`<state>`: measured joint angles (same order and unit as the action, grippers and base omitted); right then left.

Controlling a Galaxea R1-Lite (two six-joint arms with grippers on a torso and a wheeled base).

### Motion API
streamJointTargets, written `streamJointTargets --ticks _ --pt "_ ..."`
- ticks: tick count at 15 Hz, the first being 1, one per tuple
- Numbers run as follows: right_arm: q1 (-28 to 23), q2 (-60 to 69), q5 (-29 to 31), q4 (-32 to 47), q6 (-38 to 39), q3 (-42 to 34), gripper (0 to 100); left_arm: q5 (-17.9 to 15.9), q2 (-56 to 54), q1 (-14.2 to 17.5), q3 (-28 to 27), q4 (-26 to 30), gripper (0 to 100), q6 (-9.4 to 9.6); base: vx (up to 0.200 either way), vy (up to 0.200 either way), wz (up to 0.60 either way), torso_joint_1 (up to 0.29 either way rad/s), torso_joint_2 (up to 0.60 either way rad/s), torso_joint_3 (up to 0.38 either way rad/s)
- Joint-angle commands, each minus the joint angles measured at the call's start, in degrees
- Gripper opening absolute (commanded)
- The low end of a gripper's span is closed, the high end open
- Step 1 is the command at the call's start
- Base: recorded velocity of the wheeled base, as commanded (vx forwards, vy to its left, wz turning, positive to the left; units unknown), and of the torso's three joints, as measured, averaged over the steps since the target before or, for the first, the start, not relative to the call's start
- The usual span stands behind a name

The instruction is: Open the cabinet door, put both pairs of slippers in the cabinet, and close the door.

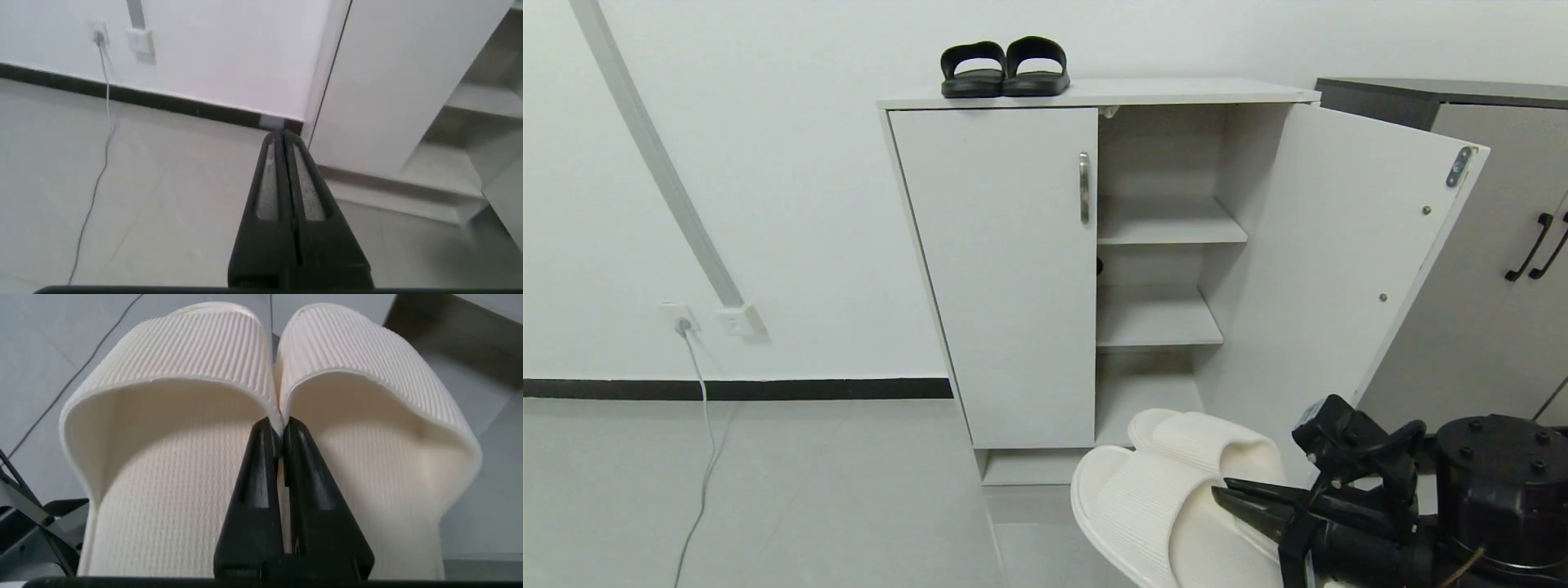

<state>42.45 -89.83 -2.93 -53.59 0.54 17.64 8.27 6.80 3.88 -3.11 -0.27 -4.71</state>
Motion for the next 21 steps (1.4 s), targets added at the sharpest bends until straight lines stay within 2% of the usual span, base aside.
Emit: streamJointTargets --ticks 1,2,3,4,7,8,10,13,17,21 --pt "0.1 -0.3 0.0 0.0 0.0 0.0 0 -2.6 -2.1 0.4 3.0 -2.1 0 1.01 0.000 0.000 0.00 0.000 0.00 0.000" --pt "0.1 -0.4 0.1 0.0 0.1 0.3 0 -5.1 -2.0 0.4 3.1 -1.8 0 3.12 0.000 0.000 0.00 0.000 0.00 0.000" --pt "0.1 -0.9 0.2 0.0 0.2 0.8 0 -7.3 -1.9 0.4 3.0 0.5 0 6.11 0.000 0.000 0.00 0.000 0.00 0.000" --pt "0.3 -1.3 1.2 0.0 0.1 1.0 0 -9.5 -1.9 0.4 2.9 0.9 0 7.52 0.000 0.000 0.00 0.000 0.00 0.000" --pt "1.5 -4.7 7.5 0.0 2.5 4.8 0 -10.2 -2.0 0.4 3.0 0.5 0 7.43 0.000 0.000 0.00 0.000 0.00 0.000" --pt "3.2 -6.7 11.0 0.0 5.3 7.2 0 -10.1 -1.9 0.4 3.0 0.5 0 7.25 0.000 0.000 0.00 0.000 0.00 0.000" --pt "5.7 -12.6 22.1 0.1 9.2 13.6 0 -10.2 -1.9 0.4 3.0 0.5 0 7.25 0.000 0.000 0.00 0.000 0.00 0.000" --pt "5.6 -18.9 33.2 0.6 12.6 23.1 0 -10.2 -1.9 0.4 3.0 0.5 0 7.25 0.000 0.000 0.00 0.000 0.00 0.000" --pt "4.8 -22.3 45.1 8.0 18.3 31.8 0 -10.2 -1.9 0.4 3.0 0.5 0 7.08 0.000 0.000 0.00 0.000 0.00 0.000" --pt "4.8 -22.4 46.1 8.0 18.1 31.7 0 -10.2 -1.9 0.4 3.0 0.5 0 7.08 0.000 -0.200 0.00 0.002 0.00 0.004"
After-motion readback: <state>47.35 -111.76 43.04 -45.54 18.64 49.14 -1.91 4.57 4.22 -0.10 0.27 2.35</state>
